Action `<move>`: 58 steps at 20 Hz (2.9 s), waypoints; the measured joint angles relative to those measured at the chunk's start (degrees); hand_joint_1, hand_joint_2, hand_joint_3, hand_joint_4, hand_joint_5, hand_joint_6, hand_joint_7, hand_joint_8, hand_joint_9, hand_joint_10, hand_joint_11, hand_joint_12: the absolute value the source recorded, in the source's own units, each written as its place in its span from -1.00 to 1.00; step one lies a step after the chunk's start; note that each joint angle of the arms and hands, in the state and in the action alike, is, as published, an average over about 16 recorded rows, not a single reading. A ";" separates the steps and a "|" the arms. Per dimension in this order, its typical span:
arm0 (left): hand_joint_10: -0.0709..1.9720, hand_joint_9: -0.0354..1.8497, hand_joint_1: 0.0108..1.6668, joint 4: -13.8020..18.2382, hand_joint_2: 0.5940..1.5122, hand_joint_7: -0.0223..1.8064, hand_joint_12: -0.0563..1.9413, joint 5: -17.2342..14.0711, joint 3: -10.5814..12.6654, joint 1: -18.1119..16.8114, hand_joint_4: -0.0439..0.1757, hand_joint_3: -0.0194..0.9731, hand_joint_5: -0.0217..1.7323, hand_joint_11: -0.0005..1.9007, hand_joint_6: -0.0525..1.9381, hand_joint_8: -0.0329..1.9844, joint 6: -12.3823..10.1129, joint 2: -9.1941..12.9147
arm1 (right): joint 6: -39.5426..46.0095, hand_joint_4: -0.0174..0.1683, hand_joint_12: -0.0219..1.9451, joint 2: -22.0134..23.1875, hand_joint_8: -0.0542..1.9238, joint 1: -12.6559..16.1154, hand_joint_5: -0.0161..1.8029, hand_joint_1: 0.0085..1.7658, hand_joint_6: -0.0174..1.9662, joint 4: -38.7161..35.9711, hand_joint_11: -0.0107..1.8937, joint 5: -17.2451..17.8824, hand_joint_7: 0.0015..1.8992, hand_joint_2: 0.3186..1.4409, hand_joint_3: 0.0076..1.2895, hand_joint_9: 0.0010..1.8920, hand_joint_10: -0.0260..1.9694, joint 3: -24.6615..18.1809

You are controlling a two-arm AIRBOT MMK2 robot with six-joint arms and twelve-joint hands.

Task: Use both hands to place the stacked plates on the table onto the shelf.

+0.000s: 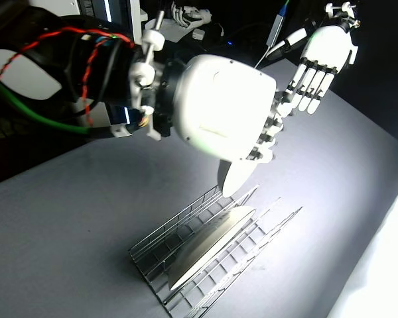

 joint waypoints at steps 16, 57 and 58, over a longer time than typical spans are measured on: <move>-0.92 -0.94 -0.99 2.05 -0.21 -0.96 -0.93 -1.48 0.41 -2.20 -0.59 -0.94 -0.95 -0.98 -0.93 -0.97 -0.34 -1.10 | -0.44 -0.90 0.32 1.67 -0.09 -8.58 -0.01 0.62 -0.06 -7.60 -0.09 3.23 0.06 0.23 -0.99 0.04 0.07 5.17; -0.92 -0.94 -0.99 3.58 -0.21 -0.95 -0.93 -3.97 -0.30 -4.52 -0.59 -0.94 -0.95 -0.98 -0.93 -0.97 -0.53 -1.80 | -3.43 -0.81 -0.19 0.33 -0.94 -7.00 -0.69 0.08 -0.95 -46.17 -0.96 23.61 -0.68 0.31 -0.99 -0.69 -0.96 5.62; -0.92 -0.94 -0.99 3.77 -0.21 -0.95 -0.93 -4.10 -0.39 -4.52 -0.59 -0.94 -0.95 -0.98 -0.93 -0.97 -0.53 -1.80 | -3.81 -0.80 -0.26 0.27 -0.93 -6.97 -0.74 0.04 -0.95 -48.21 -0.96 24.79 -0.73 0.30 -0.99 -0.73 -0.96 5.59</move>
